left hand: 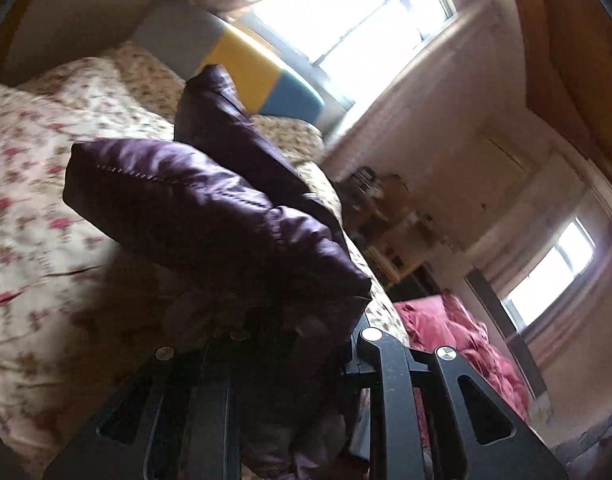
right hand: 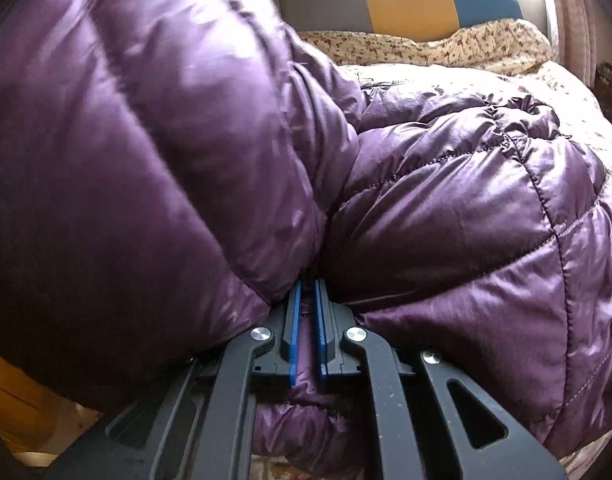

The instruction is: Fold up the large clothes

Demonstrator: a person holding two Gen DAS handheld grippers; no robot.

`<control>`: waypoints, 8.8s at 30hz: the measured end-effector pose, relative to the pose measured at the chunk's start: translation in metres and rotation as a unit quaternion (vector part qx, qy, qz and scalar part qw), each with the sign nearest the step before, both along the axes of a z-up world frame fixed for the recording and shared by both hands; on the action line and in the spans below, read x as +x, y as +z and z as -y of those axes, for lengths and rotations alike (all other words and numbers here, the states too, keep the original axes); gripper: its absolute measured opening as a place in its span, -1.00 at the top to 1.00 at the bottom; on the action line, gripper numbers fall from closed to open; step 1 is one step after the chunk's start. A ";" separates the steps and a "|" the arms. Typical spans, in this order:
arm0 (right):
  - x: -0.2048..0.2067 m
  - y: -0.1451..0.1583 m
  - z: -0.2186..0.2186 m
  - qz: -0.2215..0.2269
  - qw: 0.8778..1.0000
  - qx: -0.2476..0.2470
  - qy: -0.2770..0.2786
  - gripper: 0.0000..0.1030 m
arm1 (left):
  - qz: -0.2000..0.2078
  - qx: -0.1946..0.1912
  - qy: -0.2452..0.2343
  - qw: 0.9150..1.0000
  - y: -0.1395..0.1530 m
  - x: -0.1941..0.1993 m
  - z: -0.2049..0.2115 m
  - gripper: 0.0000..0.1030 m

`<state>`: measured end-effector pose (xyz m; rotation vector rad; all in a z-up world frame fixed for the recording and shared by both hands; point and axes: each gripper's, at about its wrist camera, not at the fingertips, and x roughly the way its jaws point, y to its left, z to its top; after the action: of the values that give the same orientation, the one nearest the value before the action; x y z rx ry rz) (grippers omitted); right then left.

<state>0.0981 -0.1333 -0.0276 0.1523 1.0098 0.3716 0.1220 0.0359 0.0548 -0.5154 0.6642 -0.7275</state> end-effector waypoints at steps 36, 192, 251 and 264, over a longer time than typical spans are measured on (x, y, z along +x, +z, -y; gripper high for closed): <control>-0.070 0.049 0.260 -0.026 0.972 -0.055 -0.227 -0.01 | -0.034 0.177 -0.101 0.978 -0.055 0.044 0.227 -0.41; 0.016 0.096 0.131 0.080 0.982 -0.118 -0.123 -0.03 | -0.033 0.231 0.108 0.966 -0.075 0.057 0.087 -0.48; 0.071 0.025 0.169 -0.023 0.984 -0.150 -0.091 -0.40 | -0.062 0.223 0.080 0.970 -0.097 0.090 0.095 -0.48; 0.071 -0.016 0.201 -0.056 0.991 -0.068 -0.103 -0.54 | -0.090 0.207 0.042 0.973 -0.125 0.104 0.095 -0.73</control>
<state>0.1687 -0.3346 -0.0441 0.1550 1.1152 0.1061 0.2263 -0.0594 -0.0702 -0.2229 0.9313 -0.4457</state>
